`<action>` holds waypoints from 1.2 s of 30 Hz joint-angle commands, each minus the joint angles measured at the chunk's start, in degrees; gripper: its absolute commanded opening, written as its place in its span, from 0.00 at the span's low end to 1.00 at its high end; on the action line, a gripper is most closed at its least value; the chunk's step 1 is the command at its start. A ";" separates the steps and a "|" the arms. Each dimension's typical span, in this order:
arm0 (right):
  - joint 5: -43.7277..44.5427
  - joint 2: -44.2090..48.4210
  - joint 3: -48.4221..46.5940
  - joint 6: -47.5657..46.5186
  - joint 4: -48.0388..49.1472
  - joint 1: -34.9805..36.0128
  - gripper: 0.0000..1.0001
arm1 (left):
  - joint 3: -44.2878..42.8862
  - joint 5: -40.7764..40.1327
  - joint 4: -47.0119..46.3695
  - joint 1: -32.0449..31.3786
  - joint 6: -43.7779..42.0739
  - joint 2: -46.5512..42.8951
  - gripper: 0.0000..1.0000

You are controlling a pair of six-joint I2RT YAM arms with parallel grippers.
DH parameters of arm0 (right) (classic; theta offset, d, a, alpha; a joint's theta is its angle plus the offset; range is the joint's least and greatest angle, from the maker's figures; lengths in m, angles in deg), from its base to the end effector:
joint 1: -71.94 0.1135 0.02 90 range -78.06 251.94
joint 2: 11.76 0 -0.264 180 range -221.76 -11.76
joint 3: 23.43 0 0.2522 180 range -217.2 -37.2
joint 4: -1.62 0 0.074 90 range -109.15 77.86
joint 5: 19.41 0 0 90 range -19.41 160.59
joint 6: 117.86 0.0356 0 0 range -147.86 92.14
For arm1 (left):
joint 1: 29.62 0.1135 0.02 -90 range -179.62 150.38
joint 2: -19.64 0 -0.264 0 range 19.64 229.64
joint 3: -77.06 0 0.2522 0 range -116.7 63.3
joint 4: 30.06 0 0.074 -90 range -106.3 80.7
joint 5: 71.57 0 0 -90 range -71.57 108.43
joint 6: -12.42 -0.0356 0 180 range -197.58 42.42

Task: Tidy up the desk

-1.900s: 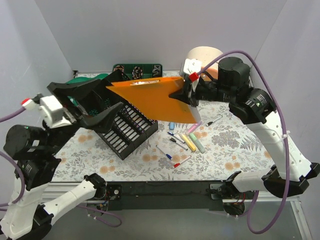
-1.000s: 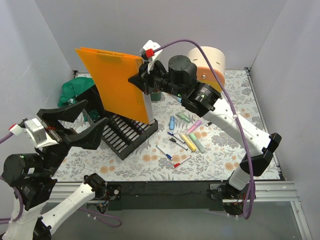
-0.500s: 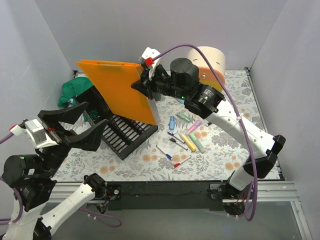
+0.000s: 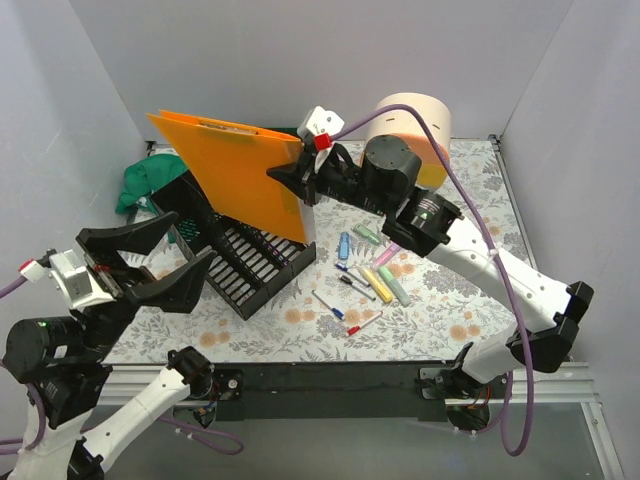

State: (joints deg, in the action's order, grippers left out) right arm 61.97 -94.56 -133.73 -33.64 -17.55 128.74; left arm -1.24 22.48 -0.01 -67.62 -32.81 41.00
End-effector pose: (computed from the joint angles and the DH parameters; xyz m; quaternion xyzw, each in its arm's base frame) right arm 0.1700 0.2696 0.5077 -0.3872 0.5277 0.3693 0.6597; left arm 0.0058 -0.0078 0.4706 -0.0008 0.5239 -0.5769 0.6267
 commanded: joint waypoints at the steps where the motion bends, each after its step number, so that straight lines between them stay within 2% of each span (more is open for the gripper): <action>1: 5.19 -1.91 -1.46 -0.55 11.30 0.33 0.01 | 0.90 1.31 0.58 0.03 -0.65 -2.12 0.98; 10: 5.37 -4.99 -2.26 -0.99 16.04 0.60 0.01 | 1.51 1.92 1.20 0.03 -0.48 -4.31 0.98; 19: 2.82 -7.37 3.98 2.88 26.14 0.60 0.01 | 3.80 2.89 1.20 0.03 -0.48 -4.84 0.98; 24: 2.47 -8.78 4.68 3.23 27.90 0.42 0.01 | 4.85 2.45 1.28 0.03 0.22 -6.86 0.98; 36: -4.72 -12.03 9.52 2.79 33.97 -0.55 0.01 | 6.52 2.36 1.63 0.03 0.75 -8.62 0.98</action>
State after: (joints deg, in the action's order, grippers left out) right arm 62.58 -106.54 -125.05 -31.04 7.43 128.15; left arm 4.25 24.47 0.56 -67.62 -32.41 32.28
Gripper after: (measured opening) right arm 0.081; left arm 0.982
